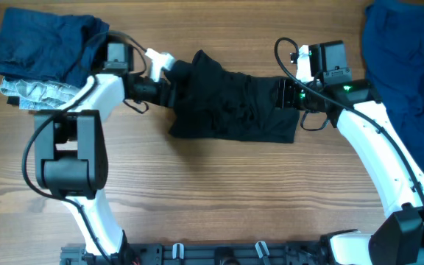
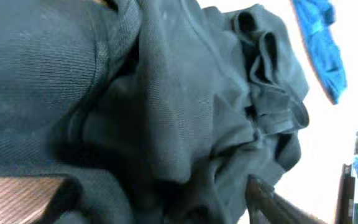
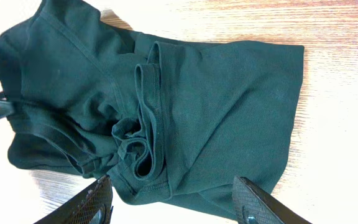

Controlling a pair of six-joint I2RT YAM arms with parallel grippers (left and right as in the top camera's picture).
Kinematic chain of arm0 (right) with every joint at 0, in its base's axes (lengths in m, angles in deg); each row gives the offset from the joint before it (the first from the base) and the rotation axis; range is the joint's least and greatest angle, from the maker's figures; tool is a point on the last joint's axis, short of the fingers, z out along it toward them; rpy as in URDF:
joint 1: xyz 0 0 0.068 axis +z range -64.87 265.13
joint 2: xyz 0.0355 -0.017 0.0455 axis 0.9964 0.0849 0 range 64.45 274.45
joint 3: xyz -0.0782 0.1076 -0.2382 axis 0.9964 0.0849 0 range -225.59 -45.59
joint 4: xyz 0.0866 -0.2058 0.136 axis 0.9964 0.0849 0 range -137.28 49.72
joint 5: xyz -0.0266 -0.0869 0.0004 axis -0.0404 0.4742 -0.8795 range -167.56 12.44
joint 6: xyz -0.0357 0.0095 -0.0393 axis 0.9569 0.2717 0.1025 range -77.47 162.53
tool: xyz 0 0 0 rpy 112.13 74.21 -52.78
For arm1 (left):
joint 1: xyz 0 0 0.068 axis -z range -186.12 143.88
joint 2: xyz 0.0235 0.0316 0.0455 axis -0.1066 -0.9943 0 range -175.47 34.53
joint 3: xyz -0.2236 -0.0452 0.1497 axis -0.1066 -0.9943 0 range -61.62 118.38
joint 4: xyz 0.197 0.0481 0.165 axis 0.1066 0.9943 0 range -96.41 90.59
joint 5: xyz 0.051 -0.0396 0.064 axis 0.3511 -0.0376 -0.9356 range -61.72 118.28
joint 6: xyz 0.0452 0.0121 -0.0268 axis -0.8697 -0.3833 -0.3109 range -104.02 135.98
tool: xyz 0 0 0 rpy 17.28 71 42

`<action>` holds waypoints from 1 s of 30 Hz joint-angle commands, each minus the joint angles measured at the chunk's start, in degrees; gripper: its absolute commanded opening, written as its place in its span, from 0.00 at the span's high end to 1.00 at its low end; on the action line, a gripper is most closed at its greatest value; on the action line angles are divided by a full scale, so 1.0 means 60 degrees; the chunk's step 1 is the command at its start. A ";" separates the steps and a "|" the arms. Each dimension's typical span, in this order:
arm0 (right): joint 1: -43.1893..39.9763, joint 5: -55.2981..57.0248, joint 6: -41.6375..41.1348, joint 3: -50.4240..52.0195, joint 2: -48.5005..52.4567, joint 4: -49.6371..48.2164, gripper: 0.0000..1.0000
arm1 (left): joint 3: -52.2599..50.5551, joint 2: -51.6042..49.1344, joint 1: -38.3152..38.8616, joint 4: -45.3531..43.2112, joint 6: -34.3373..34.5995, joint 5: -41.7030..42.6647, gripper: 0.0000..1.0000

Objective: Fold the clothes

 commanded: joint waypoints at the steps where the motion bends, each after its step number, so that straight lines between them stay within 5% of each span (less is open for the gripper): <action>1: 0.0011 0.0051 0.0058 -0.0109 -0.0197 0.0007 0.37 | 0.0131 -0.0058 0.0160 0.0025 -0.0098 -0.1260 0.79; 6: 0.0011 0.0055 0.0066 -0.0109 -0.0197 -0.0040 0.37 | 0.0157 -0.0018 -0.0331 -0.0047 0.0867 -0.1140 0.96; 15: 0.0011 0.0051 0.0080 -0.0109 -0.0197 -0.0138 0.36 | 0.0197 0.1585 -0.0470 -0.0007 0.1188 -0.0645 0.96; 24: 0.0011 0.0047 0.0062 -0.0109 -0.0197 -0.0098 0.36 | 0.0204 0.3162 0.1428 -0.0062 0.1188 -0.0769 0.96; 30: -0.0004 -0.0127 0.0051 -0.0382 -0.0459 -0.0244 0.36 | 0.0204 0.2820 0.3799 -0.0623 0.1191 -0.2499 0.96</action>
